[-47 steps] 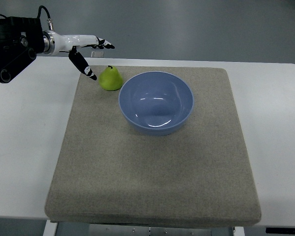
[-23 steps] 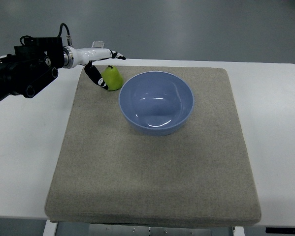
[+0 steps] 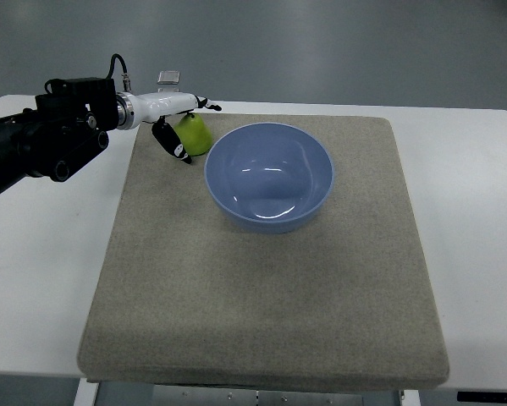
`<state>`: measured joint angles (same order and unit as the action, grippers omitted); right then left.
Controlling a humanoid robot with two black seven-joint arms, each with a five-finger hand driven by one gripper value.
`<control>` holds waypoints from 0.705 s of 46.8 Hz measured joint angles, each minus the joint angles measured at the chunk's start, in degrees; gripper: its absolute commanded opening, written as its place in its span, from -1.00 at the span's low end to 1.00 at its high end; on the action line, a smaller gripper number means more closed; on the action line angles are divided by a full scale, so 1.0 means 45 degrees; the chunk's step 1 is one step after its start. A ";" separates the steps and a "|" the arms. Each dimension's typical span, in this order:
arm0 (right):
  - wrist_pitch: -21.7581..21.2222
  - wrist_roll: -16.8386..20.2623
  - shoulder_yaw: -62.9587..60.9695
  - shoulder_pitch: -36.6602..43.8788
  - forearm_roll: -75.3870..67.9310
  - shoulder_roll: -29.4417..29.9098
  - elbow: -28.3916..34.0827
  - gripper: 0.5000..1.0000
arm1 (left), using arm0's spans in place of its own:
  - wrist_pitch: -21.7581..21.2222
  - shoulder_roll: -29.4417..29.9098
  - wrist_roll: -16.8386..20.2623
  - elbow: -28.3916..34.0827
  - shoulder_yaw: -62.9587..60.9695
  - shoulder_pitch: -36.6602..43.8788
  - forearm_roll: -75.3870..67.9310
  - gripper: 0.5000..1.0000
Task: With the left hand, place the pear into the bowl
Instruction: 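Close the left hand fingers around the green pear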
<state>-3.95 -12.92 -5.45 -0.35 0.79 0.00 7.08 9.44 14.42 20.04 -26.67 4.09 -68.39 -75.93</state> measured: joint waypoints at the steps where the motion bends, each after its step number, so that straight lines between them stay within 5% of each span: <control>1: 0.0000 0.0000 0.0000 0.0000 0.0000 0.0000 -0.0003 0.70 | -0.0040 -0.0013 0.0001 0.0016 -0.0049 0.0001 -0.0011 0.98; 33: 0.0000 0.0000 0.0000 0.0004 0.0000 0.0000 -0.0003 0.70 | -0.0882 -0.0327 0.0000 0.0713 -0.0166 0.0171 -0.0349 0.92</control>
<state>-3.96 -12.92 -5.45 -0.33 0.79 0.00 7.06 5.47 12.95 20.04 -23.46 3.34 -67.62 -77.50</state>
